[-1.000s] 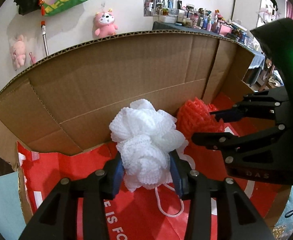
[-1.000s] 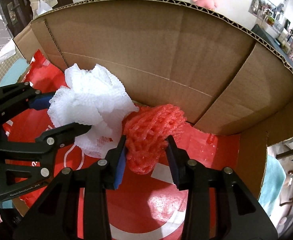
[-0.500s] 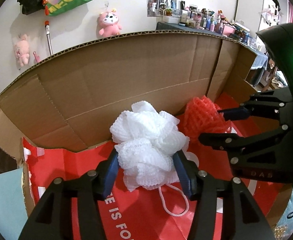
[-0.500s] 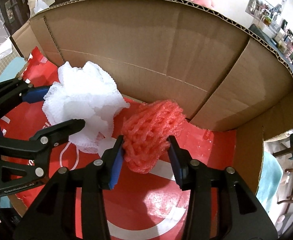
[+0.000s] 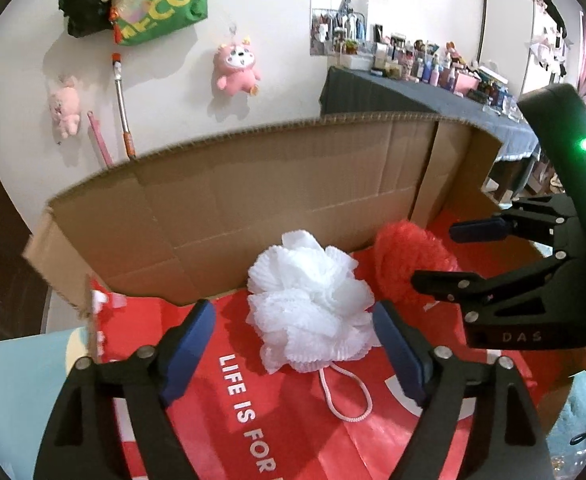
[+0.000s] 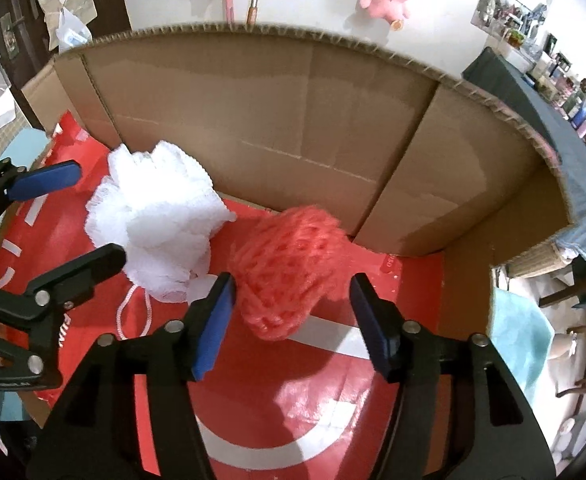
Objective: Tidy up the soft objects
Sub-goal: 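Open both tools to drop the white and red poufs into the box, then withdraw both tools from the box back toward the table objects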
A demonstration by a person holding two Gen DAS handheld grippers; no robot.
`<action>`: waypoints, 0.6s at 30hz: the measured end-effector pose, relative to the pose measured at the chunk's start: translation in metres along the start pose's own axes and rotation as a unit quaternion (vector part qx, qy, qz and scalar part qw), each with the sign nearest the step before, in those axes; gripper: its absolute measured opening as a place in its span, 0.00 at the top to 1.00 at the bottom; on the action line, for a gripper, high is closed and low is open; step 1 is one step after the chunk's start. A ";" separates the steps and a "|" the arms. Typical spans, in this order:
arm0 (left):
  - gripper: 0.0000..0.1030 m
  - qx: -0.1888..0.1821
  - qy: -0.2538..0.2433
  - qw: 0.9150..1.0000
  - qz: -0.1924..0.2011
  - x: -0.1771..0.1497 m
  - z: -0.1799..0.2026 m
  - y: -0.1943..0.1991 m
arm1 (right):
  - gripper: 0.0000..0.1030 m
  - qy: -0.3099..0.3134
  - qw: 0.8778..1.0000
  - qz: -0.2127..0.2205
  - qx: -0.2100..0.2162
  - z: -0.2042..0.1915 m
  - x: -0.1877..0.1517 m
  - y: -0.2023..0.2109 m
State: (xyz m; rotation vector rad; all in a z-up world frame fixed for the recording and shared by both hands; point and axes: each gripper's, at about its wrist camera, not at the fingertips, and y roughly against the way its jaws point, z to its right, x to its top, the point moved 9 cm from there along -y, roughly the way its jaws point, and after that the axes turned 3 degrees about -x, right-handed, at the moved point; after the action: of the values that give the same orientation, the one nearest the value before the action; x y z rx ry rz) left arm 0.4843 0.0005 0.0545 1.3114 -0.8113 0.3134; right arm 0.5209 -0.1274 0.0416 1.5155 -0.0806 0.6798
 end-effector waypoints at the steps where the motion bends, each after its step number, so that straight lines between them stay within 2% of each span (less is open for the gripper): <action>1: 0.15 0.002 0.000 1.000 0.004 0.001 0.000 0.005 | 0.39 -0.005 1.000 -0.016 0.002 0.000 -0.003 0.004; 7: 0.05 0.013 0.007 0.999 0.035 0.006 0.005 0.050 | 0.39 -0.010 1.000 0.010 -0.006 0.006 -0.001 0.041; 10: 0.04 0.015 0.015 0.999 0.050 0.005 0.009 0.075 | 0.38 -0.017 0.999 0.026 -0.006 0.009 -0.003 0.070; 12: 0.01 0.014 0.020 0.998 0.057 0.000 0.013 0.095 | 0.32 -0.017 0.999 0.041 -0.006 0.006 -0.009 0.092; 18: 0.00 0.020 0.021 0.997 0.074 -0.023 0.024 0.152 | 0.25 -0.011 0.996 0.087 -0.011 -0.004 -0.041 0.161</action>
State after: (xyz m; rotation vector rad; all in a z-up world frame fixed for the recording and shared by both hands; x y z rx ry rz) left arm 0.3642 0.0237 0.1511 1.2797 -0.8727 0.4762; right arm 0.4131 -0.1530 0.1651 1.5067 -0.2372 0.7990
